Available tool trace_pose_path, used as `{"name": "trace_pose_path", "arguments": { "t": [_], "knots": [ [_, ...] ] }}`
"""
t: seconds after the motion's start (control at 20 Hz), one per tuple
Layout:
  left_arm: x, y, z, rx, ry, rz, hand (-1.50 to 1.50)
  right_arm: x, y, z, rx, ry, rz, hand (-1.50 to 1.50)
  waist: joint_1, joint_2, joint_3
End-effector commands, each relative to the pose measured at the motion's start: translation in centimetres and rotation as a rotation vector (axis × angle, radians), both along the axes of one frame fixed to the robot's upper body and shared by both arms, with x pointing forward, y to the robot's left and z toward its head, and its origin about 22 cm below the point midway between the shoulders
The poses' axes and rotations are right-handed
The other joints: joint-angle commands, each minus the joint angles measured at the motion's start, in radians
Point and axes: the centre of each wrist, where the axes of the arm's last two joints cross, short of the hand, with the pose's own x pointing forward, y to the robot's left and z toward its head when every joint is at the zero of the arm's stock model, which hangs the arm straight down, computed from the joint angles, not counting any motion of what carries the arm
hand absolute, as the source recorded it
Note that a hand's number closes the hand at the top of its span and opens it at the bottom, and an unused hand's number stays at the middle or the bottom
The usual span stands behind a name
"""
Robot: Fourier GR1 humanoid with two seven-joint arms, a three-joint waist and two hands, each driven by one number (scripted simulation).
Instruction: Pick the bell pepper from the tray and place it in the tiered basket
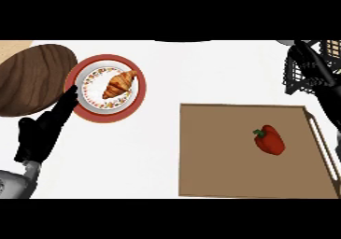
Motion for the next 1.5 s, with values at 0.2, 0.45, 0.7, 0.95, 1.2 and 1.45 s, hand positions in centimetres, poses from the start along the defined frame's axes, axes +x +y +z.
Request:
{"name": "trace_pose_path", "arguments": {
  "t": [0.2,0.45,0.7,0.95,1.2,1.45],
  "knots": [
    [-4.3,-0.9,-6.2,-0.069,0.072,0.243,0.00,-1.5,-7.0,0.3,0.347,-0.246,0.098,1.50,-0.012,0.011,-0.010],
    [-5.1,-2.8,-7.9,-0.122,0.117,0.236,0.00,-1.7,-10.4,-6.7,0.742,0.018,-0.426,-1.50,-0.006,0.023,-0.010],
    [-5.2,-4.4,-9.7,-0.137,0.096,0.236,0.00,-4.1,-15.1,-8.3,0.794,-0.085,-0.250,-1.50,-0.007,0.016,-0.012],
    [-5.7,-2.5,-9.4,-0.121,0.109,0.277,0.00,-6.3,-17.6,-5.3,0.420,0.148,-0.148,-1.50,-0.017,0.012,-0.014],
    [-5.5,-4.0,-9.4,-0.131,0.105,0.274,0.00,-7.5,-17.8,-1.4,0.043,0.222,-0.070,-1.50,-0.031,0.009,-0.015],
    [-5.9,-3.6,-10.4,-0.120,0.107,0.298,0.00,-8.6,-16.3,2.0,-0.269,0.199,-0.117,-1.50,-0.047,0.007,-0.017]
  ]
}}
